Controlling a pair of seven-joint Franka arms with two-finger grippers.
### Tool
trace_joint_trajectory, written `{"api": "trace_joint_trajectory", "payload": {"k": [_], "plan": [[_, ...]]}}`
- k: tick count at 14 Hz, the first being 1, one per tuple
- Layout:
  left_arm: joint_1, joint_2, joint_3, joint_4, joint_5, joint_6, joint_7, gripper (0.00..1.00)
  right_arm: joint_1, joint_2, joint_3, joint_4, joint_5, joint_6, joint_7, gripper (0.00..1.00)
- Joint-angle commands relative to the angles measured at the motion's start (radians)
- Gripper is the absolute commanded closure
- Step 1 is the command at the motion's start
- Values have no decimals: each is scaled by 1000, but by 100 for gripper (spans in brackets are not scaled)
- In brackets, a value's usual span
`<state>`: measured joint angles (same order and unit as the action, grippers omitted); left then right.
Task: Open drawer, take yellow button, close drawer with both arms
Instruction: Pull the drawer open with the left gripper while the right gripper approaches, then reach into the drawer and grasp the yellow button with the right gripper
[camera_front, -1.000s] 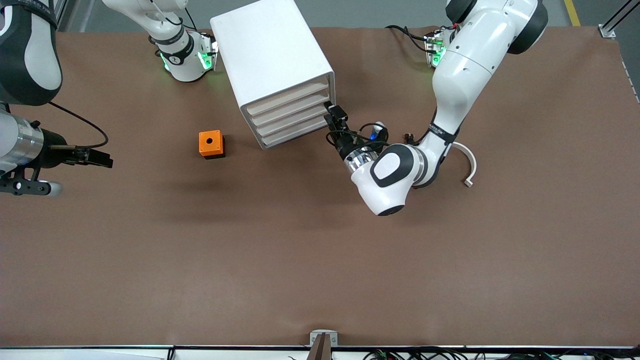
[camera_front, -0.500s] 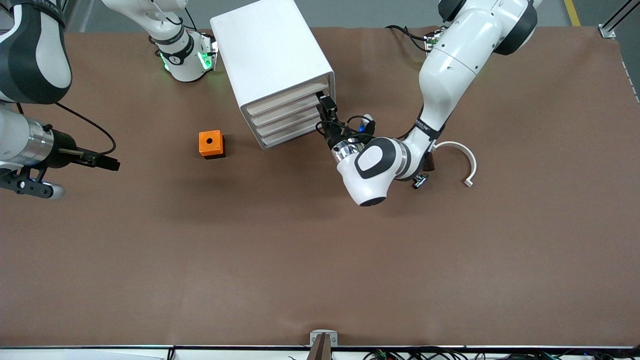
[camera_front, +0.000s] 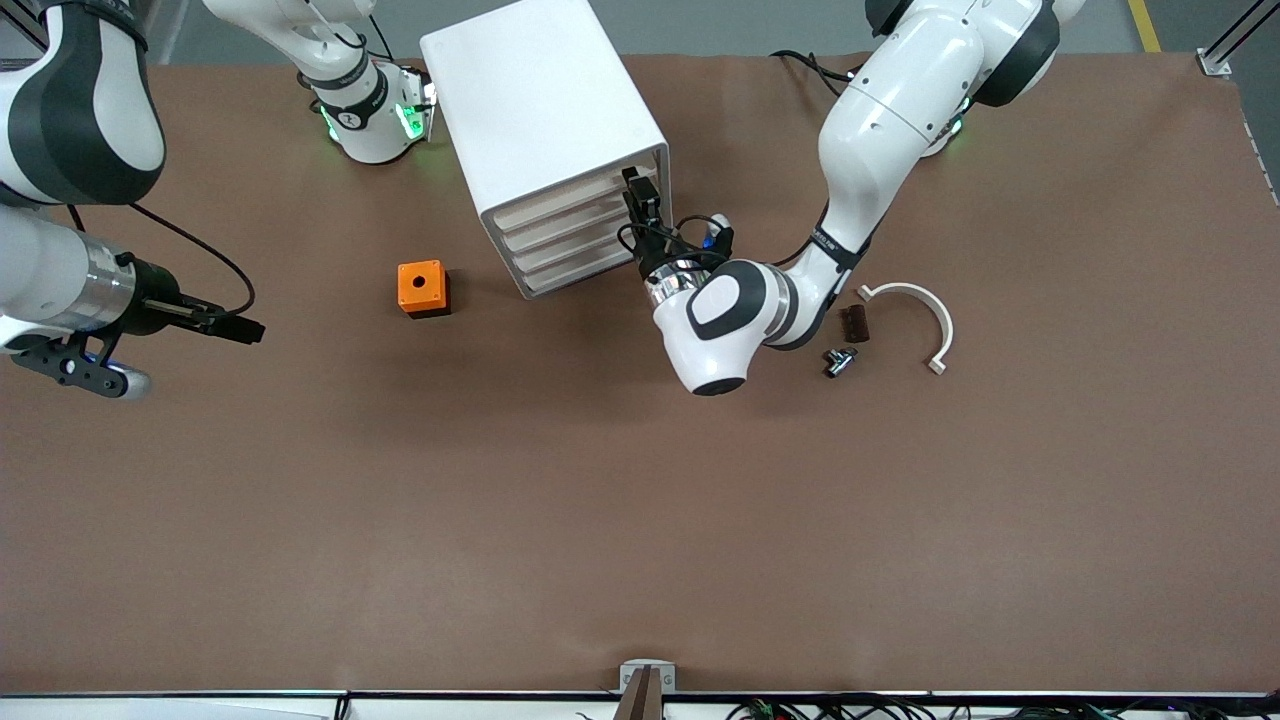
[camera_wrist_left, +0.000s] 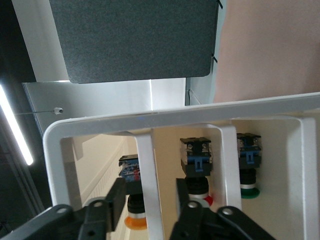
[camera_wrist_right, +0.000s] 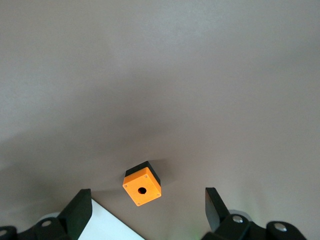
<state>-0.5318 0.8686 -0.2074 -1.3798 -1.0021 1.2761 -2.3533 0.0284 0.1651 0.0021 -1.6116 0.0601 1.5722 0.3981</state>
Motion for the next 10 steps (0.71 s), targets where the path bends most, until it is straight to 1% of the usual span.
{"api": "trace_joint_trajectory", "payload": {"k": [1,2,4,5,8,10], "plan": [[-17,3,-1,-10,-20,-9,-15,60,21,-9,-1,-4,14,-7,73,0],[-19,4,-1,-13,-18,-9,-15,64,28,-9,-1,-4,14,-6,90,0],[-34,9,-1,-15,-17,-9,-15,67,57,-9,1,-2,14,-9,158,0],[-34,9,-1,-13,-16,-9,-15,71,76,-13,1,-1,14,-11,200,0],[-33,9,-1,-13,-18,-9,-24,81,189,-16,1,-1,14,-4,390,0],[-30,9,-1,-13,-21,-9,-27,84,261,-16,2,-2,17,14,502,0]]}}
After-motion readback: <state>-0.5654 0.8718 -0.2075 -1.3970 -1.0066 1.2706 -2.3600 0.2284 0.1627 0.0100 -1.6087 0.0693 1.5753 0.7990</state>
